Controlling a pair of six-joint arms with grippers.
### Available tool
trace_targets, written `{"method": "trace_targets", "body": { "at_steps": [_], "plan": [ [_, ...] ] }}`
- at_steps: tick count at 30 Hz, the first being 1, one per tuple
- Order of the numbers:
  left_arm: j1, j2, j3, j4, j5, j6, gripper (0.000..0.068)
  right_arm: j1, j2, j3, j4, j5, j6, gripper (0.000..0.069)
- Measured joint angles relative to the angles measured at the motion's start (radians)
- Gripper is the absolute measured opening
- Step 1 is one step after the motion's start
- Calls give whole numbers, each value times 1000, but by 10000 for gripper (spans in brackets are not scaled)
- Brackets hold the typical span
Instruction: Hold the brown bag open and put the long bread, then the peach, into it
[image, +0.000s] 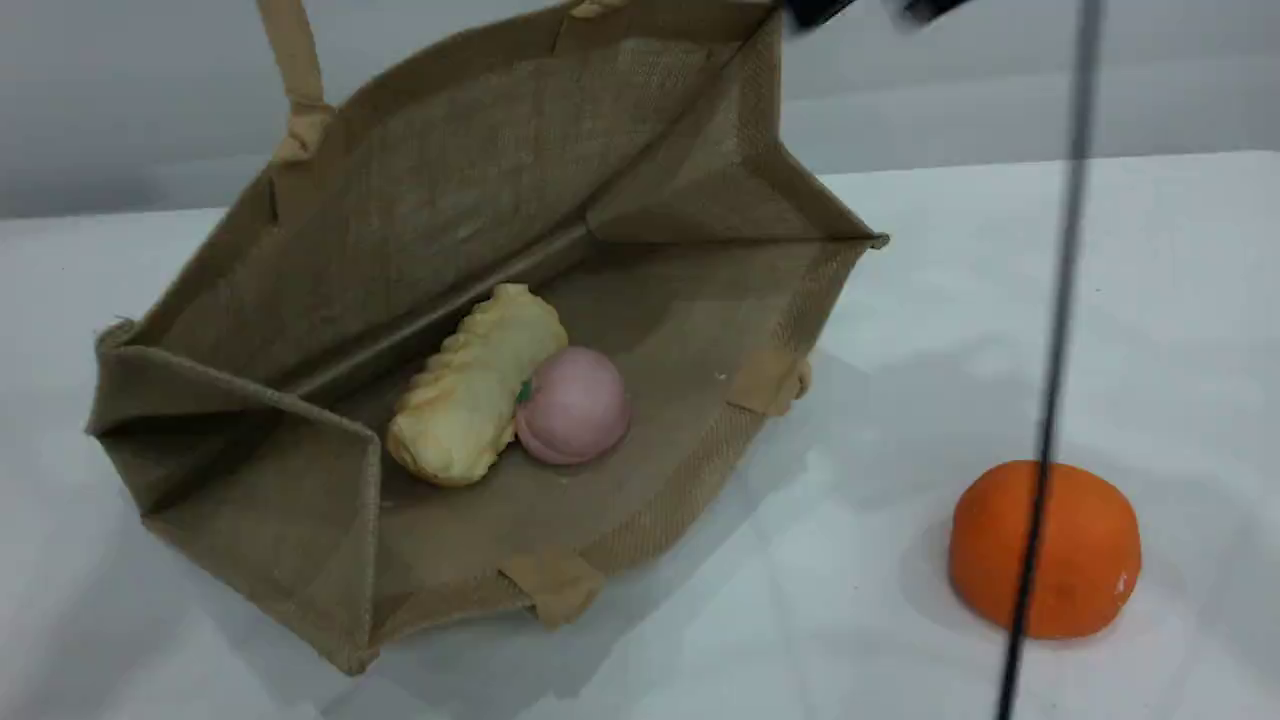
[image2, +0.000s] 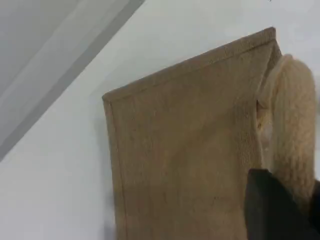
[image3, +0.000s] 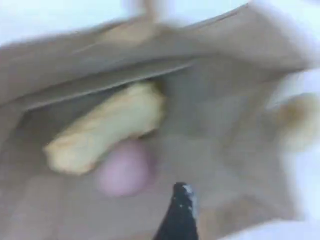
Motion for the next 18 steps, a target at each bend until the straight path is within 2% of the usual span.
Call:
{"method": "trace_targets", "body": {
  "at_steps": [7,12,14,18],
  "plan": [
    [0,0,0,0,0,0,83,-202,-90,0,-23,42,38,594],
    [0,0,0,0,0,0,100,-293,-95,0,-22,70,53,594],
    [0,0,0,0,0,0,139,-294,-96,0,-22,66,51,594],
    [0,0,0,0,-6,0,310,-293,-96,-3,-20,56,49,594]
  ]
}}
